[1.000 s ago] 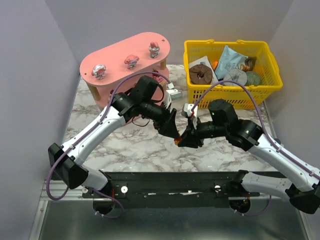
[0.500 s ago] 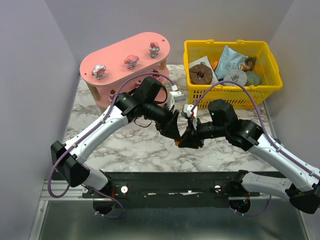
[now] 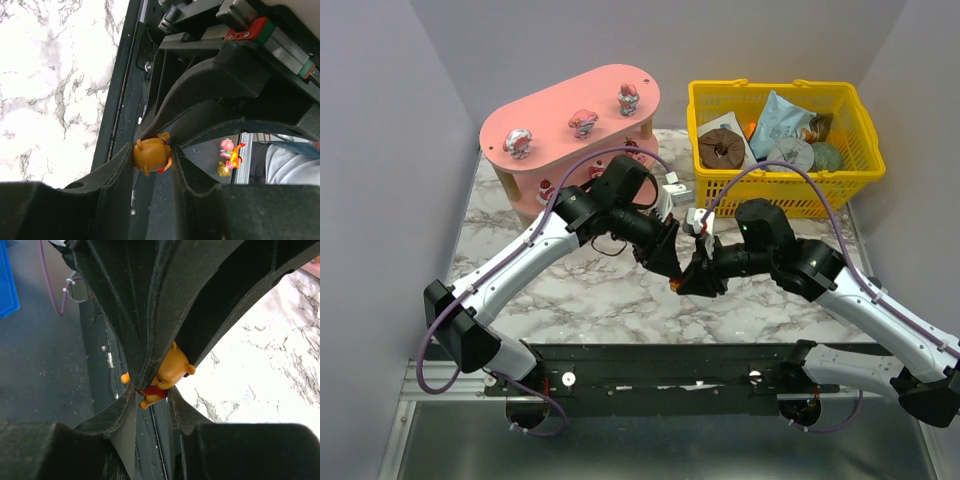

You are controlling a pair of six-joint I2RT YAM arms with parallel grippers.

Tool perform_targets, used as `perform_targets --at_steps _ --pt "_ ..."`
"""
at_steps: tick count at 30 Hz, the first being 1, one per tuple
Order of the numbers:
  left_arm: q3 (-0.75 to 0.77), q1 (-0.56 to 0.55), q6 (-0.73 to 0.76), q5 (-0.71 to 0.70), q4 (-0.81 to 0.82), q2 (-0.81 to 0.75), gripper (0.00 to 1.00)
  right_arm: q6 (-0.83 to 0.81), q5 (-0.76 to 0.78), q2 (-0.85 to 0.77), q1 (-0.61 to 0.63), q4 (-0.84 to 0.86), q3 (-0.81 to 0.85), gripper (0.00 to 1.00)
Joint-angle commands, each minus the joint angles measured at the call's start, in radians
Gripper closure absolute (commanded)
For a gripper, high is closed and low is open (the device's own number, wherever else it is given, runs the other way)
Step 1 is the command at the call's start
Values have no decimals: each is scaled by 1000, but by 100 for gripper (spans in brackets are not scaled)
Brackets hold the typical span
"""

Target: Place and organize the plastic toys onto the shelf

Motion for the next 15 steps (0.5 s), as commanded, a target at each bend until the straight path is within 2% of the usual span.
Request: perform_targets --at_steps 1,2,3,6,9,11,12,15 --pt "13 -5 -10 -124 20 -19 100 60 60 3 3 17 -12 91" --pt "9 -4 -16 -147 29 -33 100 86 75 0 3 22 -19 86" --pt "2 -5 -19 -169 52 -42 100 91 109 -3 3 37 -31 68" --pt "-28 -2 -33 -314 107 -85 100 175 213 -26 2 70 -85 42" --pt "-48 -2 -37 -458 165 -119 100 232 333 -58 2 93 -143 30" --pt "-77 -2 -39 -561 205 -146 100 288 394 -80 2 105 -173 27" --pt "-94 -2 -37 -590 262 -157 100 310 457 -98 2 111 -200 23" --pt "-195 -2 -39 -684 419 -188 100 405 561 -123 -3 114 -231 23"
